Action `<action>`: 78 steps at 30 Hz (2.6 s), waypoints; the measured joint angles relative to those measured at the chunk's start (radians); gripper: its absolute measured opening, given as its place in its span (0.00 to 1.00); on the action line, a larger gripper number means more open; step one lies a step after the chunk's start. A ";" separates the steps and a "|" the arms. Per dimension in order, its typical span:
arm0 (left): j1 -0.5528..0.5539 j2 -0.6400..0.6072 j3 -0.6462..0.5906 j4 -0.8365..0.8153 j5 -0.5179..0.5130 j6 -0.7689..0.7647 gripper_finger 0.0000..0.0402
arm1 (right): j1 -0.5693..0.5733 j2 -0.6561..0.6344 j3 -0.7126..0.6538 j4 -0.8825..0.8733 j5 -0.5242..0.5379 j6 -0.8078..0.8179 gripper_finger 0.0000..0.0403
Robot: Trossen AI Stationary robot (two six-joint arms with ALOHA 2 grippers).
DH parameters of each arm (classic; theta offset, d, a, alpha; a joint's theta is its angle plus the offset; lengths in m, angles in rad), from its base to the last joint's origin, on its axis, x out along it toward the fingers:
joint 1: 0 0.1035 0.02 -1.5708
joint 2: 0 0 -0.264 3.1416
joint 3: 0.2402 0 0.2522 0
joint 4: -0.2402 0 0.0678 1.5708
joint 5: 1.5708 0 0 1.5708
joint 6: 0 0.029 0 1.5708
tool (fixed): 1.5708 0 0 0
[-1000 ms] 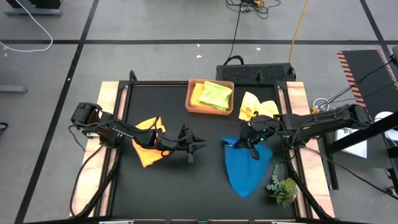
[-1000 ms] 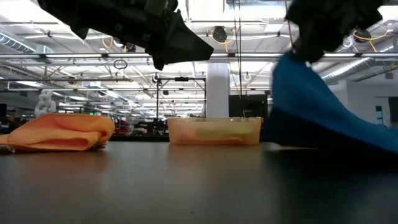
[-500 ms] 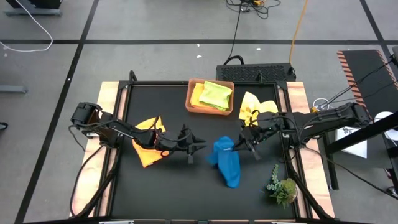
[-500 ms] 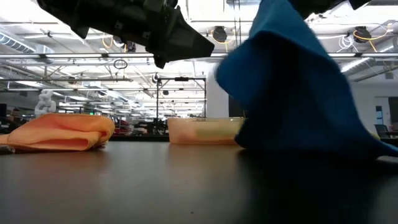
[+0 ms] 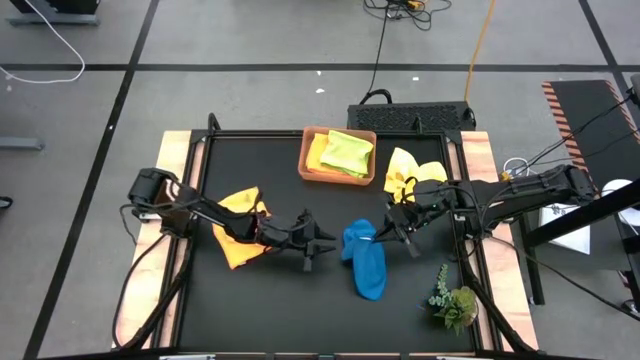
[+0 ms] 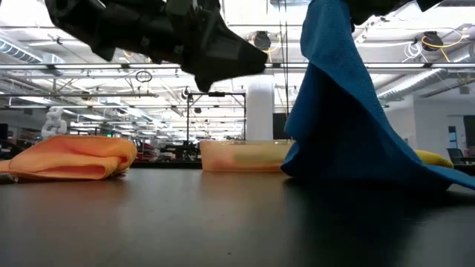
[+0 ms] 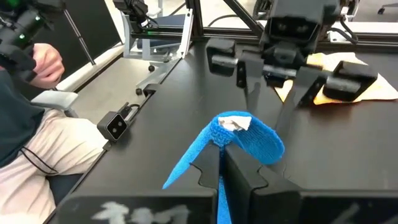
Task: Fold microfiber towels
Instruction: Fold the blue microfiber towel
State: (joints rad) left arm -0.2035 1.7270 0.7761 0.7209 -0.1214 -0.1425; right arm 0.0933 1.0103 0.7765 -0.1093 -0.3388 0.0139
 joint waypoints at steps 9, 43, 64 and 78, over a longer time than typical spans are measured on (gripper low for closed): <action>0.019 0.053 0.025 0.119 -0.033 0.002 0.59 | -0.001 0.000 0.000 0.000 0.000 0.000 0.00; 0.064 0.051 0.185 -0.136 0.257 0.221 0.60 | -0.003 0.103 0.000 0.041 0.027 -0.057 0.00; 0.057 0.051 0.185 -0.087 0.559 0.261 0.01 | -0.003 0.103 0.000 0.037 0.027 -0.060 0.00; 0.058 0.051 0.185 -0.082 0.479 0.209 0.19 | -0.003 0.103 0.000 0.037 0.027 -0.060 0.00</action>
State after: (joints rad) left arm -0.1455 1.7779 0.9611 0.6384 0.3580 0.0666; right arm 0.0906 1.1133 0.7765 -0.0721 -0.3115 -0.0460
